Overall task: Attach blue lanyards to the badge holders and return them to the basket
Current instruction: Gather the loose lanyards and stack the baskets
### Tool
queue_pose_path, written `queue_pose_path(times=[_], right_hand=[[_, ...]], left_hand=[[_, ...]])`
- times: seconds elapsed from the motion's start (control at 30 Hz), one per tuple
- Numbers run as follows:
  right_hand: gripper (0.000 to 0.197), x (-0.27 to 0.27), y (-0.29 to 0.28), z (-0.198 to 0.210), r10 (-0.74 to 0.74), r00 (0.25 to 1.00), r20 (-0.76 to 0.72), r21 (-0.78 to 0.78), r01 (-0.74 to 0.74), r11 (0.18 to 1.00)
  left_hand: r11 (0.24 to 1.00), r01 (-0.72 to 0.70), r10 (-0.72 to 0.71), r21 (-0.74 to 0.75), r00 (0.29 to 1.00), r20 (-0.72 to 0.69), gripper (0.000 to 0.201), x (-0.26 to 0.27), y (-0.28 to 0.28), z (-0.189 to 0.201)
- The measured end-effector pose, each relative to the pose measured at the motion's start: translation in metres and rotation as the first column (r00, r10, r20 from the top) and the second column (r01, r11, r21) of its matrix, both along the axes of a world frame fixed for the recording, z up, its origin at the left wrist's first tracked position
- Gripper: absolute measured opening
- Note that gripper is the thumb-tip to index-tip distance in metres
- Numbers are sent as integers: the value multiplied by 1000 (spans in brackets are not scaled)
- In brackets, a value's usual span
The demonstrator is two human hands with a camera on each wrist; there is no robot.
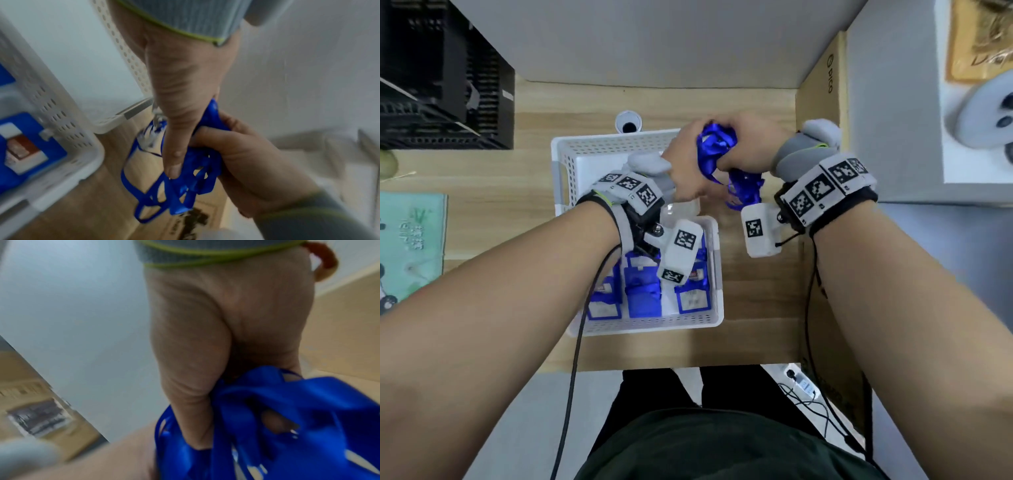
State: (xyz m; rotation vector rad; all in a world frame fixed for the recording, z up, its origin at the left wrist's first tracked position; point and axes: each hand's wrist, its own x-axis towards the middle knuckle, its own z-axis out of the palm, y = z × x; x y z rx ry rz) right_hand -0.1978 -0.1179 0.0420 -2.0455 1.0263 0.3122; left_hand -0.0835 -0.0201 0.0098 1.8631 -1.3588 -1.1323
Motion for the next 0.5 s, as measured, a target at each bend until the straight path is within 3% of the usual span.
queue_pose_path(times=[0.07, 0.13, 0.27, 0.4, 0.5], right_hand=[[29, 18, 5, 22, -32, 996, 84, 12, 31, 999], [27, 37, 12, 31, -128, 967, 222, 109, 106, 988], [38, 75, 33, 9, -348, 849, 397, 348, 211, 913], [41, 95, 47, -32, -355, 861, 365, 333, 235, 913], [34, 100, 57, -61, -366, 875, 316, 338, 257, 905]], left_hand=[[998, -54, 57, 25, 993, -102, 50, 15, 2, 5], [990, -128, 138, 63, 975, -175, 30, 31, 8, 6], [896, -414, 443, 161, 864, -242, 29, 64, 26, -5], [829, -531, 545, 173, 837, -42, 31, 95, 45, -24], [851, -515, 498, 100, 853, 155, 31, 114, 61, -36]])
